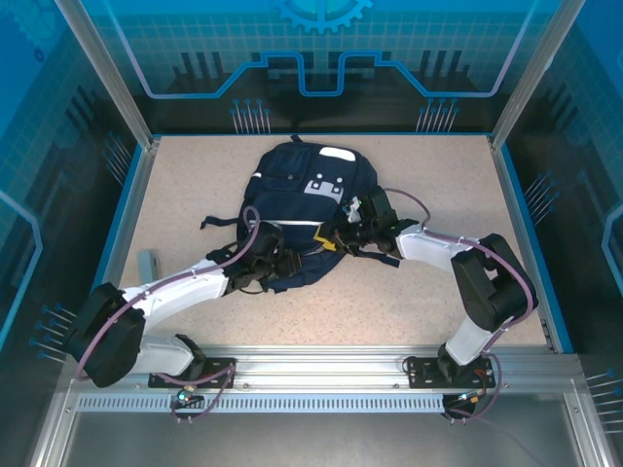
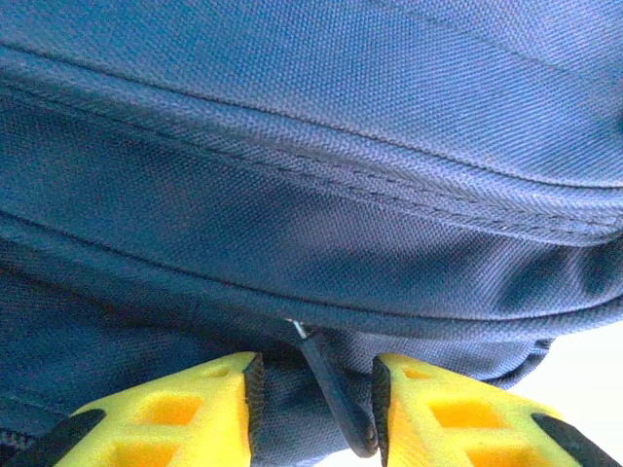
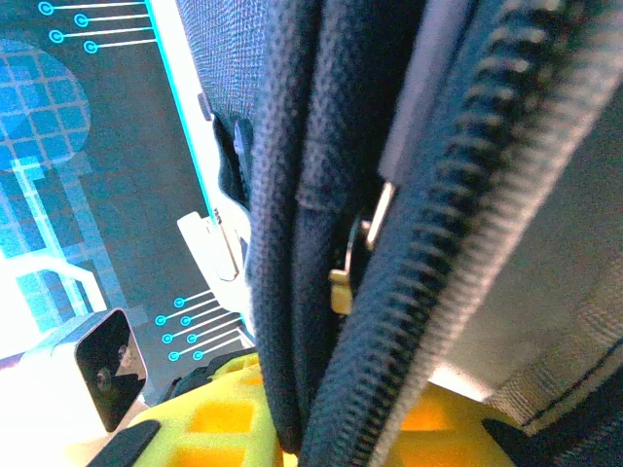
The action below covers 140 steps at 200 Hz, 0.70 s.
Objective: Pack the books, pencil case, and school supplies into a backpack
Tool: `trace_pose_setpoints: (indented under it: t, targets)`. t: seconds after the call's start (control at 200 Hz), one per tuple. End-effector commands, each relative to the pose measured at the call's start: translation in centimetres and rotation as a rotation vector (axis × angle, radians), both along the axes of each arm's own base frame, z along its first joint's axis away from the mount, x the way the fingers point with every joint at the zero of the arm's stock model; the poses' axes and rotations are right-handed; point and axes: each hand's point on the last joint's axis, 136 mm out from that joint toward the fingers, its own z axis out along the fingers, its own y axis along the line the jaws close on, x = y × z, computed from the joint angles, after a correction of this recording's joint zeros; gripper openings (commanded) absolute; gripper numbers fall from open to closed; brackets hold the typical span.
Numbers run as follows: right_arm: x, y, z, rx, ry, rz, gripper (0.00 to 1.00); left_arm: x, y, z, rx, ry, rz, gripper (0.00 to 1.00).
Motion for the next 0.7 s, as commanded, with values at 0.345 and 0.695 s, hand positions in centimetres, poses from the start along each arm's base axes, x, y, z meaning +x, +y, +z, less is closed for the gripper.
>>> trace_pose_setpoints:
  t: [0.345,0.695]
  targets:
    - [0.3,0.6,2.5,0.047,-0.066,0.022,0.13,1.1,-0.7,-0.3,-0.019,0.033,0.036,0.04]
    - [2.9,-6.8,2.5,-0.072,-0.112,-0.141,0.06,0.1,6.1,-0.8,0.231,0.011,0.133,0.00]
